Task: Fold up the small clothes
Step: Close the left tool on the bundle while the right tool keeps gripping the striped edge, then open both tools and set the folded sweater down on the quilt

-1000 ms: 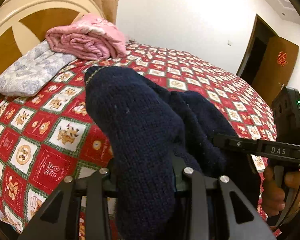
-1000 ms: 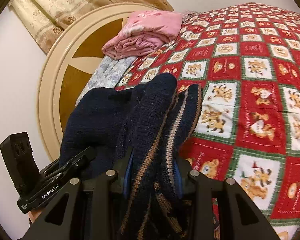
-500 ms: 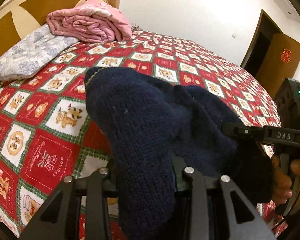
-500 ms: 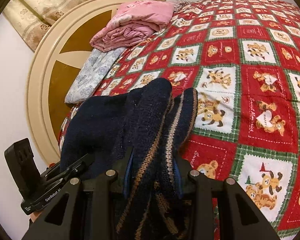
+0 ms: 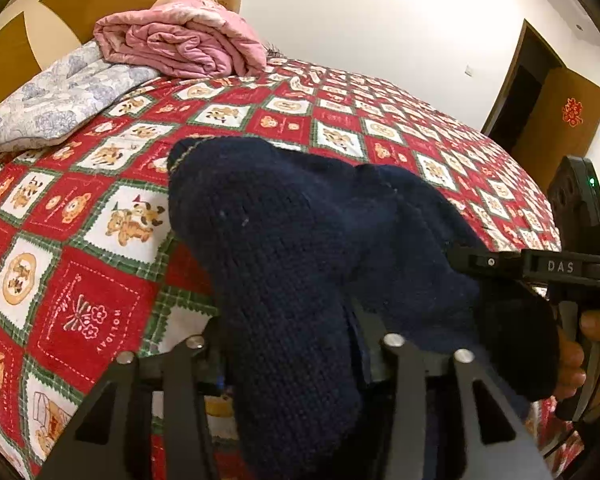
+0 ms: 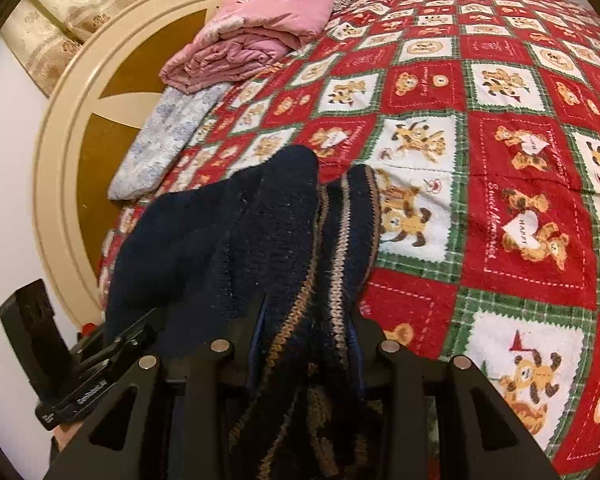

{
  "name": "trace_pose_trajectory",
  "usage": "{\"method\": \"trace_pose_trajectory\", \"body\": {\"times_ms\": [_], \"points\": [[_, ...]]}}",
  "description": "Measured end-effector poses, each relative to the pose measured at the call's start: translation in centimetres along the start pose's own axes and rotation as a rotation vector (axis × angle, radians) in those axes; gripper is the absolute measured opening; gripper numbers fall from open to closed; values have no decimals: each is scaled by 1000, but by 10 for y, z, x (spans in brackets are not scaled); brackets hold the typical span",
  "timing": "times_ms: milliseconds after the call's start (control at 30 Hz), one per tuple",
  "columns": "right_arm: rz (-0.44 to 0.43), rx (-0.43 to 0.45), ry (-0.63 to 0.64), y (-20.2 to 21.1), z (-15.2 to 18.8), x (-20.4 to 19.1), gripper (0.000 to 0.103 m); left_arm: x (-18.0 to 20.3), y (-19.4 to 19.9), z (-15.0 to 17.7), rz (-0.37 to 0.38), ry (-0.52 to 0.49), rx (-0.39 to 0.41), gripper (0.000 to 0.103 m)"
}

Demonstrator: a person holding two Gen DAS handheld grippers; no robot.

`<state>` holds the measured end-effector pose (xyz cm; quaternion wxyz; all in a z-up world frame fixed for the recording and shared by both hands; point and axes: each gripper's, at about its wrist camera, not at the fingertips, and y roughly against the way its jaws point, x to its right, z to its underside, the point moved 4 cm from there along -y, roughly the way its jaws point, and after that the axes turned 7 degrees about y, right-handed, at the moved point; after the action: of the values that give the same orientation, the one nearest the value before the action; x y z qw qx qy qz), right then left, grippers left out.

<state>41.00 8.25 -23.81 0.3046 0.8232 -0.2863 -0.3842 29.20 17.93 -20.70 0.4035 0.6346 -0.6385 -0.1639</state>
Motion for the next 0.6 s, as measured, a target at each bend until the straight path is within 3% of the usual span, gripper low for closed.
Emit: {"method": "trace_pose_trajectory", "body": {"times_ms": [33, 167, 333, 433, 500, 600], "points": [[10, -8, 2, -3, 1, 1, 37, -3, -1, 1, -10, 13, 4, 62], [44, -18, 13, -5, 2, 2, 38, -6, -2, 3, -17, 37, 16, 67], [90, -18, 38, -4, 4, 2, 43, -11, -1, 9, -38, 69, 36, 81], [113, -19, 19, -3, 6, 7, 54, -16, 2, 11, -50, 114, 40, 87], [143, -16, 11, 0, 8, 9, 68, -16, 8, 13, -55, 140, 35, 87], [139, 1, -13, 8, 14, 12, 72, -10, 19, 17, -80, 118, 37, 88]]}}
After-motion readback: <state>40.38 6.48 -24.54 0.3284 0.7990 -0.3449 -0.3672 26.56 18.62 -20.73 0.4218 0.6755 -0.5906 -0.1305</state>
